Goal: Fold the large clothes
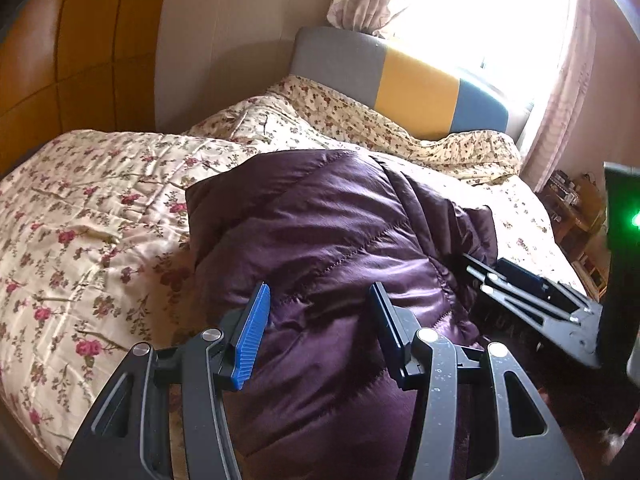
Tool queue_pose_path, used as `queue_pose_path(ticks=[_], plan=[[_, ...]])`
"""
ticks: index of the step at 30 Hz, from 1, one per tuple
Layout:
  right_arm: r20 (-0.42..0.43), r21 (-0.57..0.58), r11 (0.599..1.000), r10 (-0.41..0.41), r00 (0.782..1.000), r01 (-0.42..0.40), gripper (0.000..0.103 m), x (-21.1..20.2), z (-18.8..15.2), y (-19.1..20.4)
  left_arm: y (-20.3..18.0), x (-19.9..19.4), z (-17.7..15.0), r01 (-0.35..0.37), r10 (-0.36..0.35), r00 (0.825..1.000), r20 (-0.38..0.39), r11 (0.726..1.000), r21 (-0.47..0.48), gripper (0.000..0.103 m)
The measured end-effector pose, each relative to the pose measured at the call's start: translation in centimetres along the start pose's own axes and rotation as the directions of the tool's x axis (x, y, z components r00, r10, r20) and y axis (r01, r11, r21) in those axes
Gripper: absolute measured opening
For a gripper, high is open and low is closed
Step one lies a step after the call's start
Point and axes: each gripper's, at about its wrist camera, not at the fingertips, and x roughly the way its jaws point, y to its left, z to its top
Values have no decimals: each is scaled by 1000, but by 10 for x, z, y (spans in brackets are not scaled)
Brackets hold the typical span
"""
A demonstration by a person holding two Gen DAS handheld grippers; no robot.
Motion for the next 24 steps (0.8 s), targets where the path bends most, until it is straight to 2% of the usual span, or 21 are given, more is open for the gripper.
queue_pose_path(ticks=[13, 19, 24], plan=[[-51, 41, 999, 28, 998, -26, 52, 23, -30, -18, -11, 24, -13, -13, 15, 999, -41, 999, 41, 53], [-43, 49, 998, 52, 998, -50, 52, 43, -45, -23, -14, 37, -28, -30, 30, 999, -10, 996, 81, 54], [-42, 57, 997, 57, 997, -54, 53, 50, -49, -25, -14, 45, -36, -39, 39, 999, 7, 997, 71, 54]])
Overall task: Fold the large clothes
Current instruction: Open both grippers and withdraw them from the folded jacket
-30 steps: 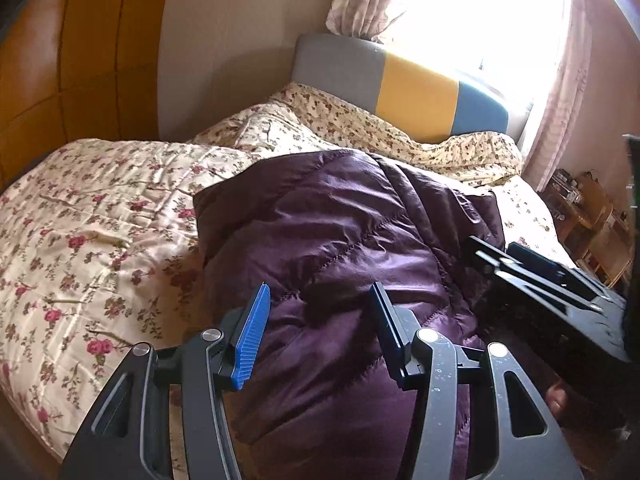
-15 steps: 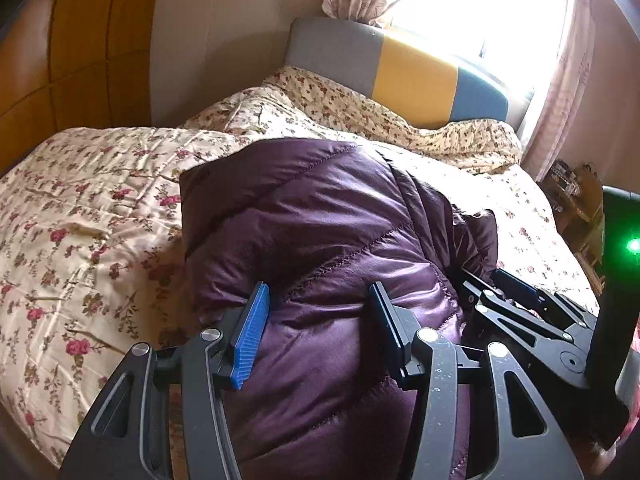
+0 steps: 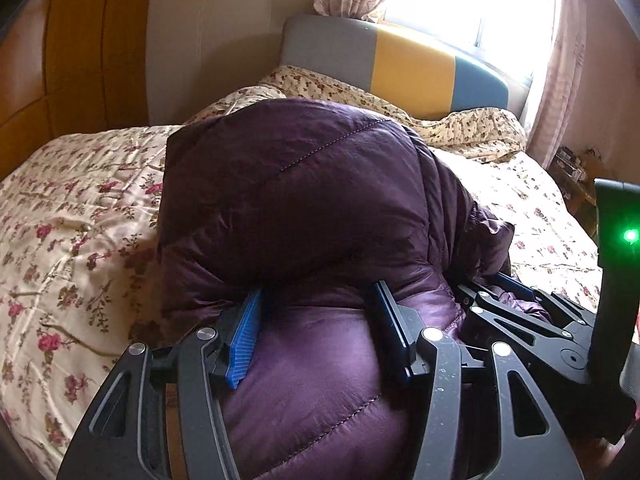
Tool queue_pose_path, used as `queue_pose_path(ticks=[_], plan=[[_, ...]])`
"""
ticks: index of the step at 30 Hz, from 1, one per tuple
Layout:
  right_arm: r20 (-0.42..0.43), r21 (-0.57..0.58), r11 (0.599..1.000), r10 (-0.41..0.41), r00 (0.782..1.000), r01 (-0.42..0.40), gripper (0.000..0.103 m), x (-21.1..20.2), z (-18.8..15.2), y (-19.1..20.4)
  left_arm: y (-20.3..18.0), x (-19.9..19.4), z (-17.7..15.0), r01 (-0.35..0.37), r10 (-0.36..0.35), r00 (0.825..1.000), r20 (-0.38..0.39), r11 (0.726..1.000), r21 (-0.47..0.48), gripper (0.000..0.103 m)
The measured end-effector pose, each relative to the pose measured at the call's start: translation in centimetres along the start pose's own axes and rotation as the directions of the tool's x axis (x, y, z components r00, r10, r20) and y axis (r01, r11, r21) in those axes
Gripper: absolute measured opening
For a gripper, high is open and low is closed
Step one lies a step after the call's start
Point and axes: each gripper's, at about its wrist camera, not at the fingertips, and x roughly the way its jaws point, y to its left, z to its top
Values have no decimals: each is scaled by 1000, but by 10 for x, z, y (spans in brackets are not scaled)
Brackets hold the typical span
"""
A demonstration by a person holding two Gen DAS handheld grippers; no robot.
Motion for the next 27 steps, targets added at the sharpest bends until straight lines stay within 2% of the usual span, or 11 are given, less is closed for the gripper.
queue_pose_path(ticks=[4, 6, 7, 8, 10, 18, 27], plan=[[5, -13, 1000, -17, 1000, 18, 54, -8, 5, 3, 0, -2, 3, -9, 9, 1000, -13, 1000, 1, 56], [12, -9, 1000, -25, 1000, 25, 62, -15, 6, 5, -1, -10, 7, -32, 32, 999, -16, 999, 4, 64], [19, 4, 1000, -22, 1000, 22, 64, -22, 6, 3, -1, -13, 8, -49, 49, 999, -13, 999, 4, 76], [24, 12, 1000, -18, 1000, 18, 67, -27, 7, 2, -1, -19, 9, -57, 57, 998, -7, 998, -5, 83], [39, 13, 1000, -16, 999, 15, 68, -38, 7, 2, 2, -27, 10, -62, 62, 998, -8, 998, -24, 90], [100, -14, 1000, -26, 995, 28, 77, -87, 2, 12, 3, -65, 4, -108, 109, 993, 39, 994, -27, 95], [80, -10, 997, -76, 994, 77, 84, -122, -16, 11, 3, -94, -9, -128, 131, 989, 65, 990, -55, 99]])
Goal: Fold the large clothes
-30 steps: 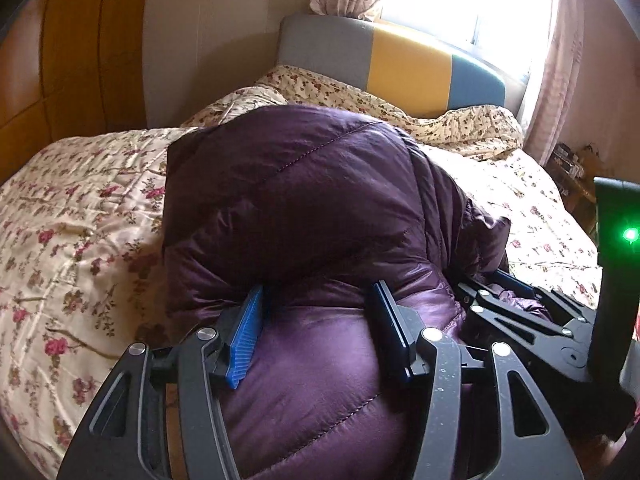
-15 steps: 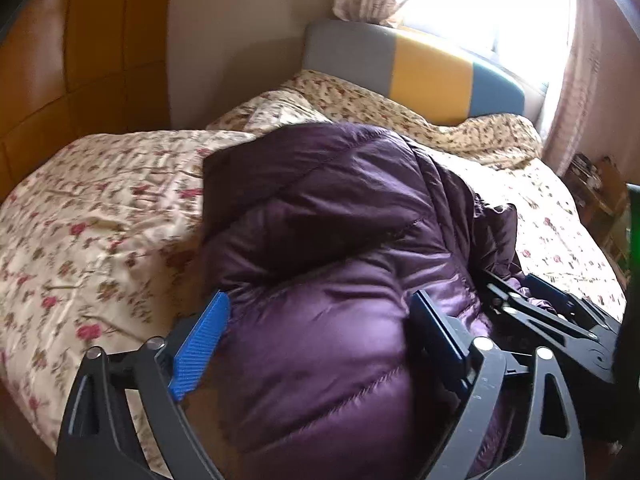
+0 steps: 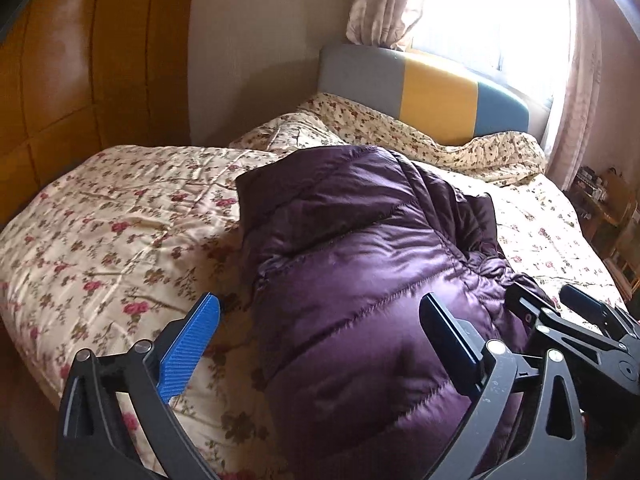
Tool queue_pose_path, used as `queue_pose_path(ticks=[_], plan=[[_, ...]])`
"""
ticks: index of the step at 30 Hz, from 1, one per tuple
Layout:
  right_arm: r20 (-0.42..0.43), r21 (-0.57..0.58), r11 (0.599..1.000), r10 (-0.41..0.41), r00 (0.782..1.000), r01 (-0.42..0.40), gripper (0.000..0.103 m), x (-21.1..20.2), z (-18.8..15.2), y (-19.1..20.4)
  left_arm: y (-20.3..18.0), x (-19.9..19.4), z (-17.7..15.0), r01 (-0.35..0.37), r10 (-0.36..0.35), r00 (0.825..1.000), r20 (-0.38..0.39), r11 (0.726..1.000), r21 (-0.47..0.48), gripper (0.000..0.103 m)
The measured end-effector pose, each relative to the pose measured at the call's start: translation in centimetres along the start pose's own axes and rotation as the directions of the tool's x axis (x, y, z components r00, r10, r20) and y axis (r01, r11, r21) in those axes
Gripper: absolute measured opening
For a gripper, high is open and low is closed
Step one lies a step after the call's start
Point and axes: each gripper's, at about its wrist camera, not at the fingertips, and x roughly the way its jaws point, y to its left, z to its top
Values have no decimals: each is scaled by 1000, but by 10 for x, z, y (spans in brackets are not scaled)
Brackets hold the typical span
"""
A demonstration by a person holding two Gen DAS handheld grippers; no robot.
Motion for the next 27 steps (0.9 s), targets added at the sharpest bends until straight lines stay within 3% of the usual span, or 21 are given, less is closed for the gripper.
queue_pose_path(ticks=[5, 23, 27], plan=[[4, -13, 1000, -8, 1000, 8, 92, -20, -15, 2, 2, -14, -14, -20, 20, 1000, -5, 1000, -3, 99], [36, -81, 996, -28, 999, 31, 99, -46, -39, 11, 6, -42, -39, -83, 83, 996, -20, 996, -29, 99], [44, -86, 996, -36, 998, 40, 100, -48, -41, 9, 2, -44, -38, -134, 133, 991, -25, 991, -28, 99]])
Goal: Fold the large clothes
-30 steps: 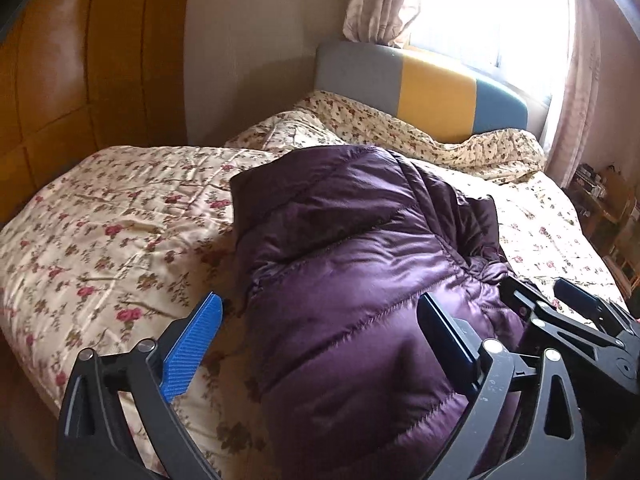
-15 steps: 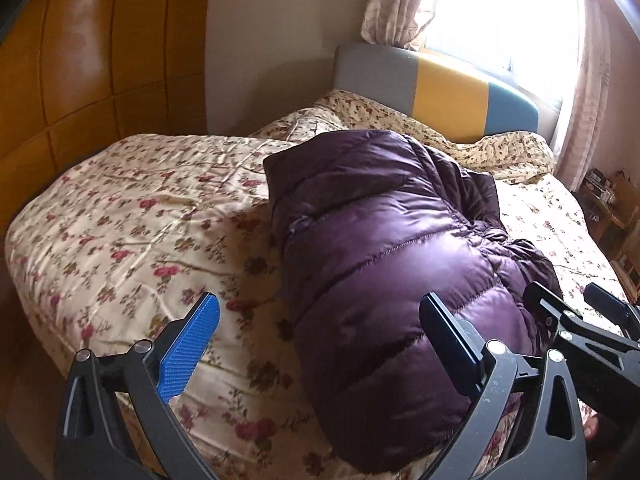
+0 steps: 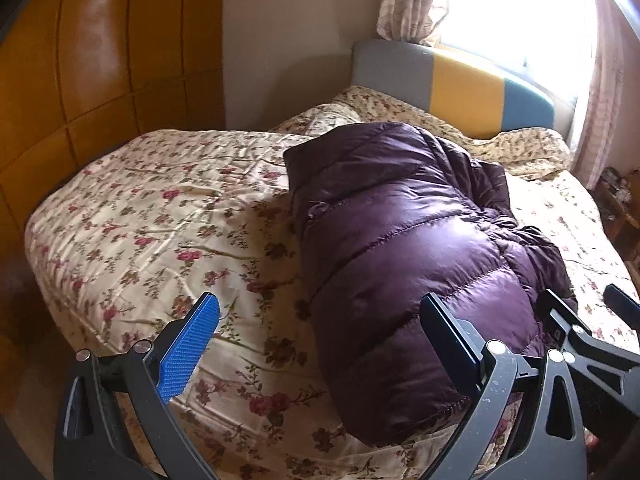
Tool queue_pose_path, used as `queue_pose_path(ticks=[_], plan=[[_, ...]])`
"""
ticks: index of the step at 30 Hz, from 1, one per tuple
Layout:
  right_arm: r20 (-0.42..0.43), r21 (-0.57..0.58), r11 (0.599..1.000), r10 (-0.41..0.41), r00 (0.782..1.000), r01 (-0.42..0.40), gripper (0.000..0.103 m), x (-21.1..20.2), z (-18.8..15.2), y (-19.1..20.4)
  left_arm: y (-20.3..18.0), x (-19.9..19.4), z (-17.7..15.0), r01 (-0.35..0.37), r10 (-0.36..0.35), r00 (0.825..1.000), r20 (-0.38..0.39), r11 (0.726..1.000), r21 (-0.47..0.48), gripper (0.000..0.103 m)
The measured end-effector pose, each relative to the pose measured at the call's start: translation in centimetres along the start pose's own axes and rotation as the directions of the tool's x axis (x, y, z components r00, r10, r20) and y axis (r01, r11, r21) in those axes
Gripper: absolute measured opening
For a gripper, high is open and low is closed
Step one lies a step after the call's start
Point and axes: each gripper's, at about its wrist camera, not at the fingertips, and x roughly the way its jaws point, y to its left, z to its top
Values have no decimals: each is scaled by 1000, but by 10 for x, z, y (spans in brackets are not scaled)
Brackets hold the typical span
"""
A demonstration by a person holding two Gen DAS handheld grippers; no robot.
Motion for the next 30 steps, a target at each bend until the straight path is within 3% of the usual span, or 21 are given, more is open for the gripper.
queue_pose_path(ticks=[3, 30], plan=[[1, 3, 1000, -2, 1000, 2, 100, -1, -1, -2, -3, -2, 0, -34, 34, 999, 10, 999, 8, 99], [9, -14, 1000, -3, 1000, 3, 100, -6, -7, -3, -2, -4, -5, -47, 47, 999, 1, 999, -16, 99]])
